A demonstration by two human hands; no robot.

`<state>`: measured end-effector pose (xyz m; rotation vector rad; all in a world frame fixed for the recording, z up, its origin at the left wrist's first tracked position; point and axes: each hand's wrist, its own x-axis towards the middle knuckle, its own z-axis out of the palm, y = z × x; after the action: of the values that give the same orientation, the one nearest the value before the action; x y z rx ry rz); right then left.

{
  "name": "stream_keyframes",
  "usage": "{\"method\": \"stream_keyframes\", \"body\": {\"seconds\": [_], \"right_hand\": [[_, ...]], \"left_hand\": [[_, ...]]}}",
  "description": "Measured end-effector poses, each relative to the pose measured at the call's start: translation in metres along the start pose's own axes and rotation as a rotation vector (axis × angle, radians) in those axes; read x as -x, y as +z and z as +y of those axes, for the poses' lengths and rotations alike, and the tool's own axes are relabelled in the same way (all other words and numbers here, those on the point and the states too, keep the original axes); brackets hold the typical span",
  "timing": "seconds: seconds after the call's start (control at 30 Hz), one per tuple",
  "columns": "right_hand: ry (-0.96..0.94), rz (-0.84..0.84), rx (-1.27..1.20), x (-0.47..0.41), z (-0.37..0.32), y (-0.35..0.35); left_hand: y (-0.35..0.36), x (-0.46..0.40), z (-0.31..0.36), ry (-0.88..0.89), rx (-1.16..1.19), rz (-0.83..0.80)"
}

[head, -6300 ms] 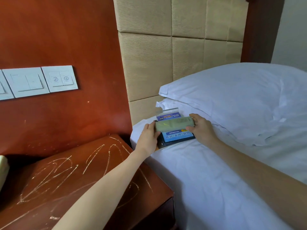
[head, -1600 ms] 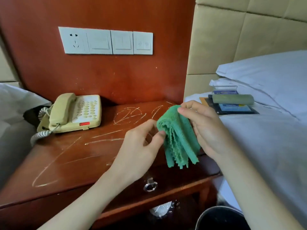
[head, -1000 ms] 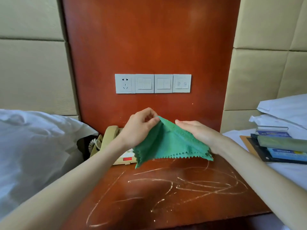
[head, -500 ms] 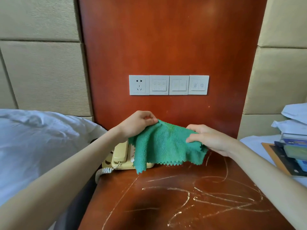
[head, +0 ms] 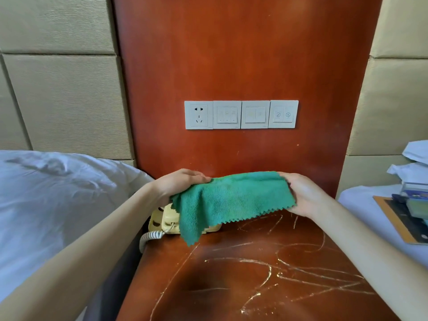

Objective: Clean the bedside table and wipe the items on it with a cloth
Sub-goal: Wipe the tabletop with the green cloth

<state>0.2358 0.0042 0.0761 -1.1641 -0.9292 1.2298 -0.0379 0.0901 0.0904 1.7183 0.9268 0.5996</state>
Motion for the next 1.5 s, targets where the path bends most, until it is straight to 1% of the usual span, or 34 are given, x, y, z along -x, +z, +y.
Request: {"method": "stream_keyframes", "body": {"seconds": [0.07,0.13,0.17,0.2,0.23,0.33,0.37,0.43,0.5,0.57,0.67,0.7,0.83,0.9,0.93,0.97,1.0,1.03,1.07,1.1,1.13,1.2,1.27,1.33,1.37,1.47,1.5], "right_hand": [[-0.017,-0.01,0.135,0.002,0.005,0.0],[-0.081,0.007,0.436,0.007,0.006,0.004],[-0.134,0.007,0.589,0.01,0.006,0.006],[-0.188,-0.021,0.685,0.013,0.005,0.009],[-0.23,-0.082,0.713,0.016,0.003,0.013],[-0.291,-0.302,0.726,0.019,-0.002,0.024],[-0.31,-0.351,0.753,0.018,-0.003,0.027],[-0.346,-0.389,0.764,0.017,-0.002,0.037],[-0.365,-0.393,0.676,0.017,0.0,0.045],[-0.352,-0.416,0.554,0.019,0.0,0.048],[-0.261,-0.489,0.318,0.024,-0.003,0.05],[-0.237,-0.488,0.243,0.025,-0.004,0.05],[-0.256,-0.342,0.091,0.03,-0.01,0.049],[-0.28,-0.273,0.035,0.031,-0.015,0.046],[-0.292,-0.246,0.017,0.031,-0.017,0.045],[-0.304,-0.224,0.004,0.031,-0.018,0.043],[-0.313,-0.206,-0.005,0.031,-0.019,0.042],[-0.318,-0.192,-0.01,0.031,-0.02,0.042],[-0.321,-0.181,-0.007,0.031,-0.02,0.041],[-0.322,-0.172,0.005,0.031,-0.019,0.041],[-0.323,-0.166,0.022,0.031,-0.019,0.04],[-0.331,-0.154,0.048,0.032,-0.018,0.039],[-0.359,-0.135,0.055,0.033,-0.017,0.038],[-0.419,-0.086,0.106,0.035,-0.013,0.037],[-0.465,-0.036,0.176,0.036,-0.011,0.037],[-0.61,0.135,0.413,0.035,-0.005,0.034],[-0.633,0.161,0.453,0.034,-0.004,0.032]], "left_hand": [[-0.002,0.0,0.0,0.052,0.062,-0.078],[0.0,0.0,0.006,0.114,0.058,-0.158],[0.001,0.0,0.011,0.146,0.008,-0.188],[0.003,0.0,0.017,0.179,-0.066,-0.211],[0.006,0.0,0.024,0.213,-0.144,-0.231],[0.009,-0.002,0.047,0.284,-0.279,-0.267],[0.01,-0.002,0.054,0.302,-0.307,-0.271],[0.01,0.0,0.067,0.319,-0.359,-0.271],[0.01,0.001,0.074,0.325,-0.379,-0.26],[0.011,0.002,0.076,0.338,-0.342,-0.212],[0.012,0.003,0.069,0.366,-0.288,-0.082],[0.013,0.002,0.064,0.365,-0.279,-0.038],[0.025,-0.002,0.036,0.315,-0.221,0.164],[0.036,-0.002,0.022,0.232,-0.19,0.274],[0.041,0.0,0.016,0.154,-0.177,0.299],[0.047,0.003,0.012,0.05,-0.152,0.288],[0.052,0.006,0.01,-0.067,-0.092,0.24],[0.056,0.008,0.007,-0.164,-0.003,0.159],[0.059,0.008,0.005,-0.21,0.103,0.064],[0.061,0.006,0.003,-0.202,0.209,-0.012],[0.063,0.004,0.003,-0.162,0.315,-0.046],[0.065,0.002,0.005,-0.05,0.499,0.001],[0.065,0.001,0.009,0.064,0.559,0.08],[0.063,0.001,0.011,0.165,0.459,0.141],[0.061,0.002,0.011,0.198,0.391,0.165],[0.054,0.002,0.013,0.239,0.213,0.185],[0.053,0.003,0.016,0.235,0.155,0.187]]}}
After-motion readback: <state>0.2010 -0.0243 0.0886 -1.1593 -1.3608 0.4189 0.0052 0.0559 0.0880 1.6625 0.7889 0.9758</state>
